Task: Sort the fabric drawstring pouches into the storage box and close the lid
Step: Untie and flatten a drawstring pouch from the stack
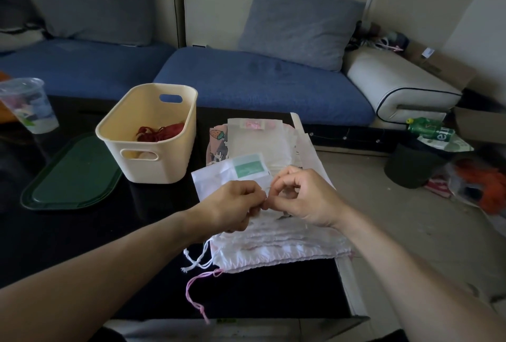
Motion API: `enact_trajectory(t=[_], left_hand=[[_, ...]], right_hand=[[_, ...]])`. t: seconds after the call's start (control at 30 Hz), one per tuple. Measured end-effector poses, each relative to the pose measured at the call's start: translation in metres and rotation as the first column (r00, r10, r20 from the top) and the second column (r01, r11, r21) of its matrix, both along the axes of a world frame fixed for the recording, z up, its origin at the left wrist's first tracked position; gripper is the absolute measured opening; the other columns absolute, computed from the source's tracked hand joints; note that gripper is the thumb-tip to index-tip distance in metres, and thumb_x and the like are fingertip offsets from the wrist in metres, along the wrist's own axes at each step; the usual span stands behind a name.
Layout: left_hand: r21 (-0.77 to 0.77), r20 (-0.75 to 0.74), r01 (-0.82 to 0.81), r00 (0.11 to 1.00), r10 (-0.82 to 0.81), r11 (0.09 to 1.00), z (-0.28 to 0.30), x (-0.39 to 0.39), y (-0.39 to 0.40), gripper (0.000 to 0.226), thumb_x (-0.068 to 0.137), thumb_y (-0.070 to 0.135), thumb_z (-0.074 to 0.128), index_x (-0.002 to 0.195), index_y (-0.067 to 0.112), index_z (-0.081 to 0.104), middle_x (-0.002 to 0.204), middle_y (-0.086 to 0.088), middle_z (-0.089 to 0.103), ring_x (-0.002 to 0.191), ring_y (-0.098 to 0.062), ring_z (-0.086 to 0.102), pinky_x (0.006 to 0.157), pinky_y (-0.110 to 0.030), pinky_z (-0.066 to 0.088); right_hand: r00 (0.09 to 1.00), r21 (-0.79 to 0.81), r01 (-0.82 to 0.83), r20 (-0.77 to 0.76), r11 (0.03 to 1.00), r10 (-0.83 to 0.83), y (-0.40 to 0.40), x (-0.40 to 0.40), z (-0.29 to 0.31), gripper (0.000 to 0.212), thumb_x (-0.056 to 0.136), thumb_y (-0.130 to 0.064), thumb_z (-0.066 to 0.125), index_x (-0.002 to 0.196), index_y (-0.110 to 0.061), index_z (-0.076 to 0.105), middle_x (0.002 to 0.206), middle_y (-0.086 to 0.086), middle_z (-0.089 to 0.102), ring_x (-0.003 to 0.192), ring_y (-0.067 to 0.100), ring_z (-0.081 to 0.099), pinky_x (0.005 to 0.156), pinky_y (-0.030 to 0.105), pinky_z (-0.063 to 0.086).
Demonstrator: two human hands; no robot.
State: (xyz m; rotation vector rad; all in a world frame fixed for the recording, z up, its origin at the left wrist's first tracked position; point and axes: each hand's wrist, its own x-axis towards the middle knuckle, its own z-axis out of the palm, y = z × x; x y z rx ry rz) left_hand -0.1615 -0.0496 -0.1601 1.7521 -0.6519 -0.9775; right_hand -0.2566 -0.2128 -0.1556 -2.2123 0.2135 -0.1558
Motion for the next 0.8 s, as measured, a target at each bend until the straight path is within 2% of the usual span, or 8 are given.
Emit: enact_trajectory(t=[0.07, 0.17, 0.37, 0.43, 0.5, 0.6, 0.7, 0.8], left_hand=[[-0.040, -0.020, -0.034, 0.999, 0.033, 0.999, 0.001, -0.001, -0.001, 0.027, 0.102, 0.016, 0.049, 0.078, 0.008, 0.056, 0.068, -0.009, 0.047, 0.040, -0.011, 0.029, 0.040, -0.018, 0.021], [-0.103, -0.004, -0.083, 0.997, 0.083, 0.991, 0.006, -0.005, -0.002, 0.025, 0.102, 0.016, 0.049, 0.081, 0.004, 0.057, 0.071, -0.010, 0.051, 0.040, -0.010, 0.033, 0.038, -0.018, 0.027], [0.015, 0.077, -0.160, 0.984, 0.159, 0.987, 0.007, 0.000, -0.007, 0.019, 0.094, 0.007, 0.054, 0.077, -0.001, 0.058, 0.071, -0.021, 0.058, 0.040, -0.017, 0.034, 0.041, -0.020, 0.026], [0.051, 0.039, -0.136, 0.990, 0.134, 0.989, 0.005, 0.006, -0.006, 0.010, 0.094, 0.006, 0.054, 0.090, -0.003, 0.056, 0.069, -0.016, 0.061, 0.038, -0.016, 0.033, 0.041, -0.020, 0.024], [0.059, -0.018, -0.109, 0.994, 0.110, 0.992, 0.004, 0.007, -0.004, 0.010, 0.097, 0.009, 0.054, 0.106, 0.003, 0.054, 0.069, -0.010, 0.064, 0.039, -0.014, 0.034, 0.040, -0.020, 0.023], [0.024, -0.020, -0.006, 1.000, 0.006, 1.000, 0.006, 0.002, -0.003, 0.020, 0.104, 0.013, 0.044, 0.092, 0.001, 0.054, 0.061, 0.002, 0.059, 0.040, -0.011, 0.033, 0.042, -0.021, 0.021], [-0.019, -0.058, 0.009, 0.998, -0.010, 1.000, 0.007, 0.000, -0.003, 0.029, 0.104, 0.011, 0.041, 0.079, 0.006, 0.056, 0.059, -0.002, 0.053, 0.040, -0.011, 0.031, 0.043, -0.019, 0.018], [-0.018, -0.039, 0.025, 0.999, -0.025, 1.000, 0.006, 0.000, -0.002, 0.026, 0.103, 0.010, 0.043, 0.086, -0.003, 0.059, 0.051, 0.001, 0.044, 0.039, -0.011, 0.029, 0.041, -0.019, 0.018]], right_hand=[[0.999, -0.015, 0.041, 0.021, 0.999, -0.040, 0.001, 0.004, -0.002, 0.008, 0.080, -0.016, 0.080, 0.073, -0.015, 0.077, 0.094, -0.008, 0.062, 0.065, 0.001, 0.049, 0.066, 0.017, 0.040], [0.995, 0.122, 0.087, 0.036, 0.989, -0.091, 0.000, 0.006, -0.003, 0.016, 0.083, -0.011, 0.076, 0.067, -0.016, 0.075, 0.097, -0.006, 0.065, 0.080, 0.013, 0.061, 0.077, 0.030, 0.050], [0.997, 0.202, 0.064, -0.045, 0.977, -0.056, 0.000, 0.004, 0.000, 0.020, 0.087, -0.006, 0.068, 0.068, -0.005, 0.074, 0.108, -0.004, 0.069, 0.094, -0.002, 0.063, 0.084, 0.023, 0.049], [0.997, 0.227, 0.062, -0.055, 0.972, -0.051, 0.002, 0.003, 0.001, 0.019, 0.090, -0.006, 0.065, 0.074, -0.001, 0.073, 0.108, -0.007, 0.071, 0.087, -0.001, 0.064, 0.080, 0.023, 0.051], [0.996, 0.297, 0.082, -0.054, 0.951, -0.069, 0.007, 0.002, 0.000, 0.020, 0.095, -0.010, 0.062, 0.077, -0.006, 0.072, 0.090, -0.013, 0.072, 0.069, -0.002, 0.058, 0.068, 0.019, 0.046], [0.990, 0.283, 0.123, 0.032, 0.951, -0.138, 0.015, 0.007, -0.007, 0.021, 0.099, -0.019, 0.059, 0.080, -0.014, 0.065, 0.065, -0.007, 0.061, 0.057, 0.004, 0.051, 0.059, 0.024, 0.040], [0.987, 0.143, 0.105, 0.106, 0.984, -0.121, 0.020, 0.012, -0.010, 0.018, 0.101, -0.027, 0.056, 0.086, -0.017, 0.057, 0.068, -0.005, 0.061, 0.062, 0.009, 0.057, 0.061, 0.034, 0.049], [0.987, 0.233, 0.085, 0.113, 0.969, -0.113, 0.022, 0.014, -0.008, 0.016, 0.102, -0.023, 0.055, 0.091, -0.012, 0.056, 0.066, -0.005, 0.063, 0.059, 0.005, 0.060, 0.060, 0.024, 0.049]])
